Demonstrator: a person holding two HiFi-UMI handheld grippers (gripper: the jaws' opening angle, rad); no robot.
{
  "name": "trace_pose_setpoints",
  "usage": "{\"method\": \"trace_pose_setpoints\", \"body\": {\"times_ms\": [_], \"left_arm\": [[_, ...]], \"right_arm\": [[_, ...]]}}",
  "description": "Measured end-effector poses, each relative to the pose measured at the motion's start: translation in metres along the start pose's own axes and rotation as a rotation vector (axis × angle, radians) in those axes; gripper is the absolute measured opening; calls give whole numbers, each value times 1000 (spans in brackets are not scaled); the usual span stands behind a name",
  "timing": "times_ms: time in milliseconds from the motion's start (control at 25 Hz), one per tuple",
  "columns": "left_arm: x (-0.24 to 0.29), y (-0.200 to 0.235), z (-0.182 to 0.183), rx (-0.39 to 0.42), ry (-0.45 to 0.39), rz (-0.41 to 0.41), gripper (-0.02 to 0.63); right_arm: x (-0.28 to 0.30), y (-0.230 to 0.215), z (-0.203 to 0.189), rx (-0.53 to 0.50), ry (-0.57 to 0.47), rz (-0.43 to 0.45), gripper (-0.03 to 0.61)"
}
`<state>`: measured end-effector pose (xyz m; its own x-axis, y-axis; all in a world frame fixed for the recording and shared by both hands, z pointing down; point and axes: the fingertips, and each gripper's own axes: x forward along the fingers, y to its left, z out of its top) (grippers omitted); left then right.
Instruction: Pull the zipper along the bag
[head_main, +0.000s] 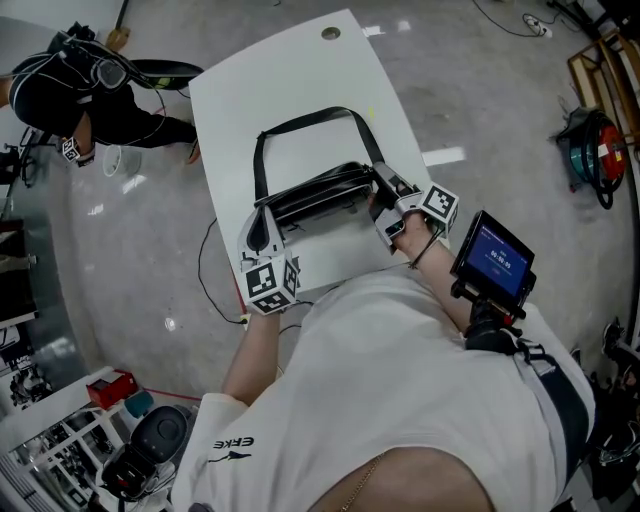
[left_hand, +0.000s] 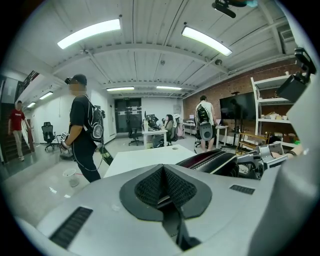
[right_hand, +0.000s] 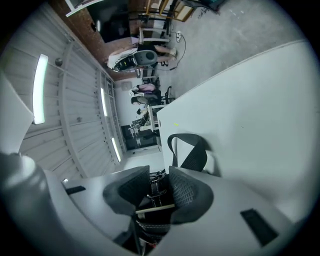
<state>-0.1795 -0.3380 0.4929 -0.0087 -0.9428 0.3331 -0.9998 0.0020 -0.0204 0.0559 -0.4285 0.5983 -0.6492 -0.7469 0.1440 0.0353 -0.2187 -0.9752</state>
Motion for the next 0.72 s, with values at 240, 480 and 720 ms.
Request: {"method": "trace_pose_setpoints", "body": {"times_ms": [240,480,720], "left_arm": [[-4,6,4,11,6,5,3],[-4,11,4,12,8,6,3],[-4,11,0,14,7,11,3]], "right_arm": [[3,15,-9,15,31,47,108],[5,25,-12,4,51,87,53],[5,41,-16,-48,71,135,49]]}}
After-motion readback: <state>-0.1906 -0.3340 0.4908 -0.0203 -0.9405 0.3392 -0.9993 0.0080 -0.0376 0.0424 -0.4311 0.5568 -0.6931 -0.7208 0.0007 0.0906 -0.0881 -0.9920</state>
